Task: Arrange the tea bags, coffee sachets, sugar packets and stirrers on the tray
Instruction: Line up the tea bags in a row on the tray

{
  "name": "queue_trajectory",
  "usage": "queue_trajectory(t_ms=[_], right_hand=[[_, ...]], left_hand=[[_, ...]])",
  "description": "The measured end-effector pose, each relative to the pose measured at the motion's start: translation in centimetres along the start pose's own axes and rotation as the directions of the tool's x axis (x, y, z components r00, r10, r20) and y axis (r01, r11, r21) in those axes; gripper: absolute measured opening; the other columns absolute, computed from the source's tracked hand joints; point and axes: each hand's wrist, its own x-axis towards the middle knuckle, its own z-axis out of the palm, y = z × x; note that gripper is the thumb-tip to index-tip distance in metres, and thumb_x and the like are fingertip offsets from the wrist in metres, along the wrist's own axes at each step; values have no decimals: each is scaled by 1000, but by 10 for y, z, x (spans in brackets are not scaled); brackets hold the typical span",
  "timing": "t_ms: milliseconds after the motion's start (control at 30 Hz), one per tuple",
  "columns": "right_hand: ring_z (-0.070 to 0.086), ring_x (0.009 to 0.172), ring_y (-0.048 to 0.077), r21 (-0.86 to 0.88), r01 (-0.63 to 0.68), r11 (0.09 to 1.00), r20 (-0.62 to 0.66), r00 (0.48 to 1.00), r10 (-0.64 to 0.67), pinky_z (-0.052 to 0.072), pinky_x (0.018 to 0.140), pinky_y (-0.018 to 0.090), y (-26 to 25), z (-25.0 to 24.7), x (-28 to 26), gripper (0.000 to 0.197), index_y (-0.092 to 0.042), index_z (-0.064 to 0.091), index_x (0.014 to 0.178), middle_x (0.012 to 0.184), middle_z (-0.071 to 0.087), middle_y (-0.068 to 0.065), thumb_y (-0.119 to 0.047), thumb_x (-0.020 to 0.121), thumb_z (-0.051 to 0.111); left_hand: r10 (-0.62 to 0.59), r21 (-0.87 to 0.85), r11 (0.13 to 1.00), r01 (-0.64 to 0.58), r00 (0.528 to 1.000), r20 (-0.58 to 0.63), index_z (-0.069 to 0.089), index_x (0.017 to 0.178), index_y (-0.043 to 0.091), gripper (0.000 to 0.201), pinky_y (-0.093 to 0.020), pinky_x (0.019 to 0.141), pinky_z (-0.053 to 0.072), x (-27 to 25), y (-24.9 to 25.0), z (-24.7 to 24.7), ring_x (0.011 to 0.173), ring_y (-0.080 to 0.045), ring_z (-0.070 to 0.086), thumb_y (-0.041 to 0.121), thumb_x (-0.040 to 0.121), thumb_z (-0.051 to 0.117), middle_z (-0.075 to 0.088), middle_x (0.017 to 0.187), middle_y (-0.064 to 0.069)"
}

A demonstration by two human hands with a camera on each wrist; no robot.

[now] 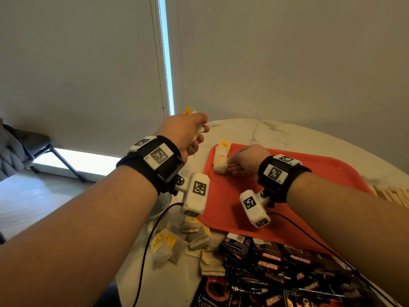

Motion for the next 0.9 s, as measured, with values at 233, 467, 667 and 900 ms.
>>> queue_trajectory(t_ms=[233, 467, 667, 900], right_hand=[[72, 74, 25, 106, 41, 994, 5, 999, -42, 62, 71, 35, 2, 3, -8, 12, 4, 64, 106, 94, 71, 18, -2, 97, 62], [64, 80, 14, 192, 507, 840, -68, 861, -504, 53, 67, 29, -19, -27, -48, 8, -18, 75, 97, 90, 72, -1, -22, 90, 75], [67, 77, 8, -46, 594, 803, 50, 804, -592, 52, 70, 29, -26, -31, -76, 20, -24, 76, 99, 93, 76, -2, -35, 84, 81], [66, 74, 9, -39, 615, 788, 10, 789, -615, 54, 72, 32, -24, -34, -83, 12, -23, 77, 92, 85, 75, -2, -27, 82, 83]], left_hand=[[-109, -146, 982, 122, 989, 97, 68, 105, 14, 33, -20, 39, 39, -16, 0, 8, 54, -12, 57, 46, 101, 59, 71, 84, -5], [-199, -218, 944, 249, 953, 227, 62, 129, 7, 52, -18, 37, 33, -39, -3, 16, 50, -18, 54, 49, 106, 41, 66, 77, -12], [-167, -89, 974, 209, 924, 345, 63, 132, 13, 61, -20, 34, 34, -55, -7, 26, 50, -20, 53, 61, 105, 36, 65, 75, -13], [-128, -67, 985, 156, 942, 310, 65, 125, 9, 62, -20, 34, 34, -68, -8, 24, 50, -19, 53, 62, 105, 39, 66, 74, -12]])
